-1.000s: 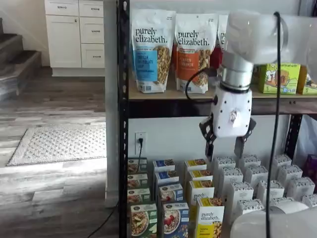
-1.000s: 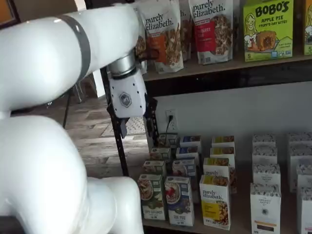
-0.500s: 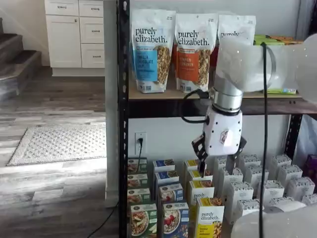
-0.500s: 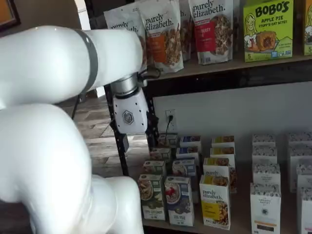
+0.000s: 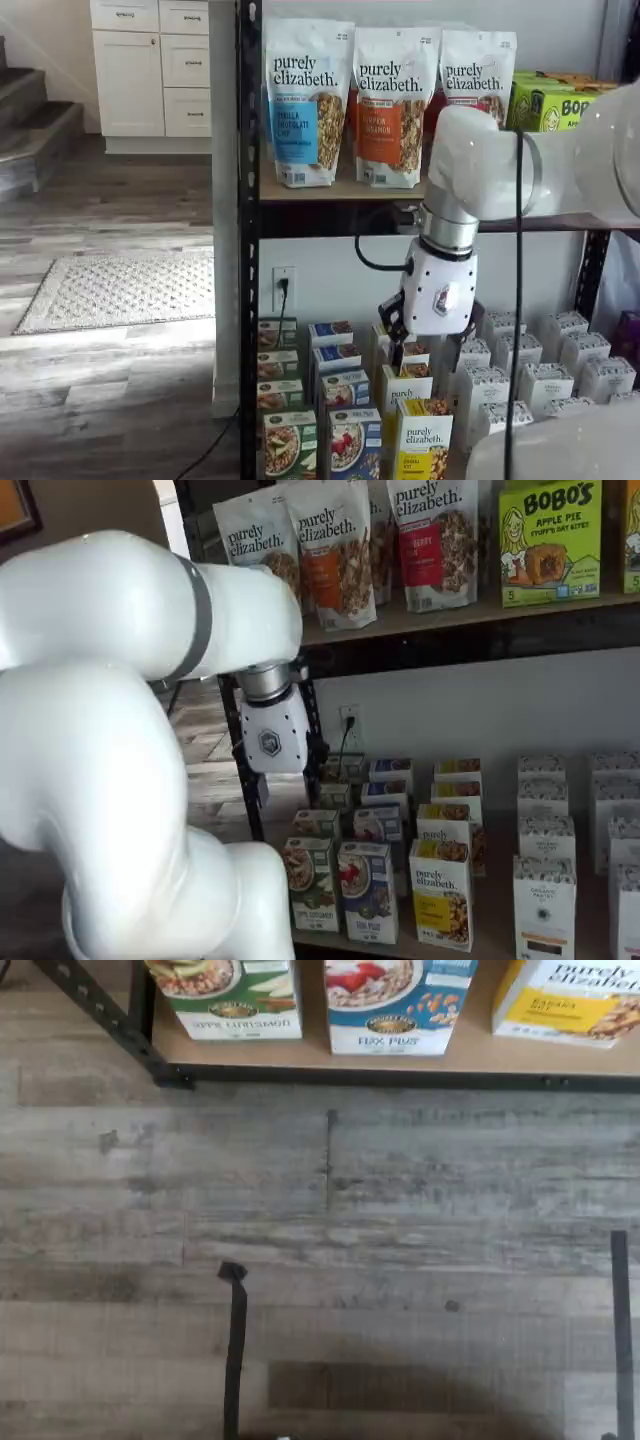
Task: Pick up the blue and white box that is on the bottom shelf, the second box from the left
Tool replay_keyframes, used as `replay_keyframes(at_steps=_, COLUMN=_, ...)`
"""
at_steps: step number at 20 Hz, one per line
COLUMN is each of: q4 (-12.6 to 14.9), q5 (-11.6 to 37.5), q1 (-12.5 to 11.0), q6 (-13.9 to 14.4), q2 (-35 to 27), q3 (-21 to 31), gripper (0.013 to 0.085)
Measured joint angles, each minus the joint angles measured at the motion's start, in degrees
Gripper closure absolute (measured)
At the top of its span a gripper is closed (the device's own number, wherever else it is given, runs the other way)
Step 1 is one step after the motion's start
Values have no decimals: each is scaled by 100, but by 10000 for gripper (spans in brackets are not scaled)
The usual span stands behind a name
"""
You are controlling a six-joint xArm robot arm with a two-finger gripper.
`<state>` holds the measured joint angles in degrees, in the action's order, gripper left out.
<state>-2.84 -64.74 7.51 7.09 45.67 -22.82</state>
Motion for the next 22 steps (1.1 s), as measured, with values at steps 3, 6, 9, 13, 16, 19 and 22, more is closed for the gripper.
replay_keyframes(at_steps=3, q4=-6, q5=252, q1=-38, q6=-52, q2=-81, q3=100, gripper=130)
replay_keyframes(at_steps=6, q4=49, q5=358, q1=-60, q6=-54, q2=-226, q3=106, gripper=130)
replay_keyframes(at_steps=9, q4=88, q5=525, q1=-83, q6=-62, q2=-320, q3=144, gripper=130)
replay_keyframes(at_steps=13, q4=178, q5=712, q1=-86, q6=-24, q2=-460, q3=162, gripper=130)
replay_keyframes(at_steps=16, q4=329, q5=921, q1=-39, q6=101, q2=-542, q3=212, gripper=130)
replay_keyframes(at_steps=19, q4=436, q5=1152, q1=14, q6=217, q2=-640, q3=274, gripper=130)
replay_keyframes(at_steps=22, q4=379, q5=1439, q1=38, q6=209, q2=-670, q3=380, gripper=130)
